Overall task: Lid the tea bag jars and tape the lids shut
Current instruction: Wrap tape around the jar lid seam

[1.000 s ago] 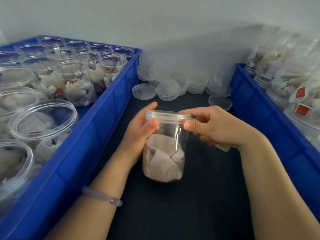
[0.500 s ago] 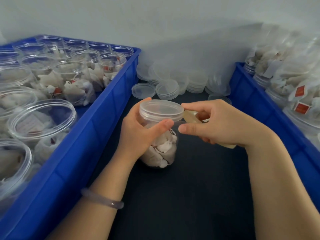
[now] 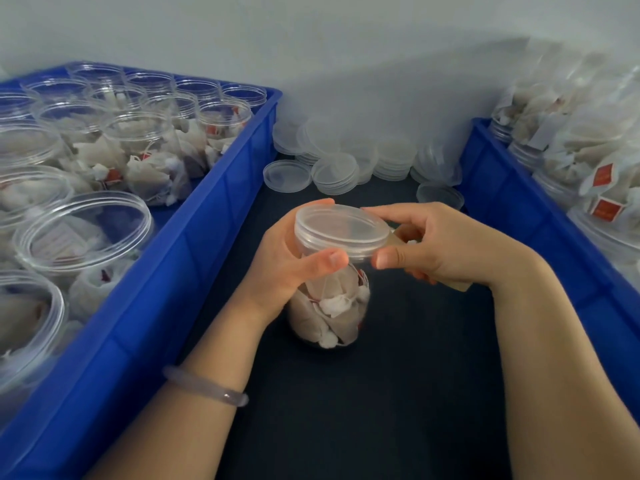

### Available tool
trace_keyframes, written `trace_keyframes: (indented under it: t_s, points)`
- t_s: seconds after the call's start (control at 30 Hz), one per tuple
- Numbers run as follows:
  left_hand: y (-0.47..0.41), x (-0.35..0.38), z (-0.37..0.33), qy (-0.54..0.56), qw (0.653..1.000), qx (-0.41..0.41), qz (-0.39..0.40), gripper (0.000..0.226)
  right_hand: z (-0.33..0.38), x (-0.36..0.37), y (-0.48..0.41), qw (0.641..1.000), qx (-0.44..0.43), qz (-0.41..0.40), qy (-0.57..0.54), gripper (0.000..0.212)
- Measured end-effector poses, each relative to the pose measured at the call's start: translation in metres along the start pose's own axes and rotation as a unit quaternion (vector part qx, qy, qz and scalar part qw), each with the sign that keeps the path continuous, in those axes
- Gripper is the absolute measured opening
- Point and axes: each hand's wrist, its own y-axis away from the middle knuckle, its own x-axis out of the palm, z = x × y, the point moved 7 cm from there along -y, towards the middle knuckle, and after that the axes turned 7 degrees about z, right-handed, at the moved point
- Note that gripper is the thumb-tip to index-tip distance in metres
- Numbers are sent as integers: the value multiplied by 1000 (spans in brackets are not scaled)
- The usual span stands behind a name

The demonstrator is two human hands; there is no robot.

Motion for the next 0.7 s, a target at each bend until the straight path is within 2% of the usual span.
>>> trace_keyframes:
  t_s: [0.1, 0.2, 0.3, 0.4, 0.47, 0.57, 0.63, 0.7]
  points:
    - [0, 0, -6, -59, 998, 1, -9, 117, -4, -1, -5, 999, -7, -19, -27, 50]
    - [4, -7, -20, -121, 990, 55, -51, 110, -5, -2, -6, 999, -5, -43, -16, 52]
    - [7, -5, -25, -205, 975, 73, -51, 108, -3, -4, -8, 996, 1, -66, 64, 69]
    - [7, -10, -28, -213, 973, 49, -78, 110, -1, 1, -7, 995, -1, -10, 99, 80]
    - [6, -13, -32, -205, 975, 64, -62, 105, 1, 2, -4, 994, -12, 3, 106, 67]
    - [5, -17, -32, -199, 978, 48, -37, 108, 6, 2, -7, 993, -33, -30, 106, 52]
    - [4, -21, -33, -189, 982, 13, -25, 109, 4, 2, -11, 992, -32, -58, 106, 51]
    - [1, -20, -40, -232, 972, -39, 20, 112, 0, 2, -13, 989, -20, -82, 120, 54]
